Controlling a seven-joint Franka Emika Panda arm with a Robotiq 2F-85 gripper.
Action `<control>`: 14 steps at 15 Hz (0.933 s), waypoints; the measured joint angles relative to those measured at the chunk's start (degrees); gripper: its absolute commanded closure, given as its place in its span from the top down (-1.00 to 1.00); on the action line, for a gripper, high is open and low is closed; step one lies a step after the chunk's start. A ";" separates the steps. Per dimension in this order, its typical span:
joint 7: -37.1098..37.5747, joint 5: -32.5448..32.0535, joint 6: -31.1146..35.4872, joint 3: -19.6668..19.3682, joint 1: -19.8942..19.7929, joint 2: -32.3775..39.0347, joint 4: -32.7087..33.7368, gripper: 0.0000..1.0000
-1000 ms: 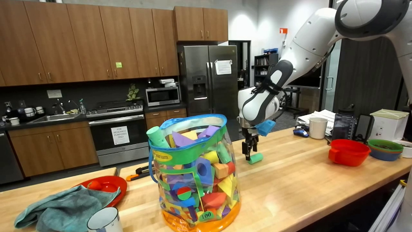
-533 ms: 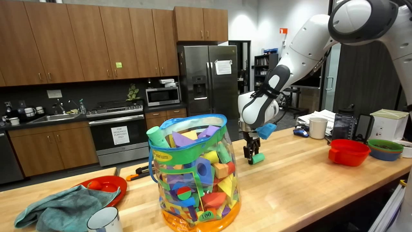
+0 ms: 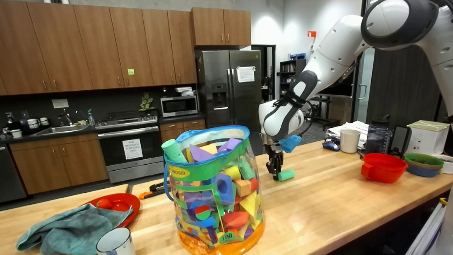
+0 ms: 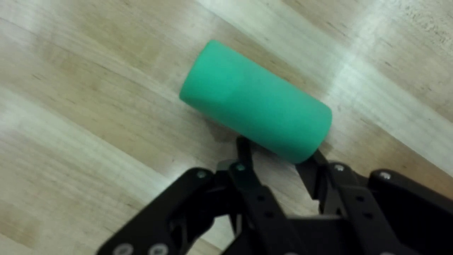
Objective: Put the purple and green block inside the clear bag
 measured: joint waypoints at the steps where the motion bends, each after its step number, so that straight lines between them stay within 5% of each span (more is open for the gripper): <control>1: 0.02 0.08 0.00 0.01 -0.03 -0.01 -0.01 0.37; 6: -5.10 3.83 0.36 1.76 -1.65 -0.72 -0.09 0.98; 10: -16.25 13.51 -6.99 6.48 -4.37 -4.42 -0.67 1.00; 14: -20.52 15.44 -17.69 7.12 -4.26 -8.20 -0.91 1.00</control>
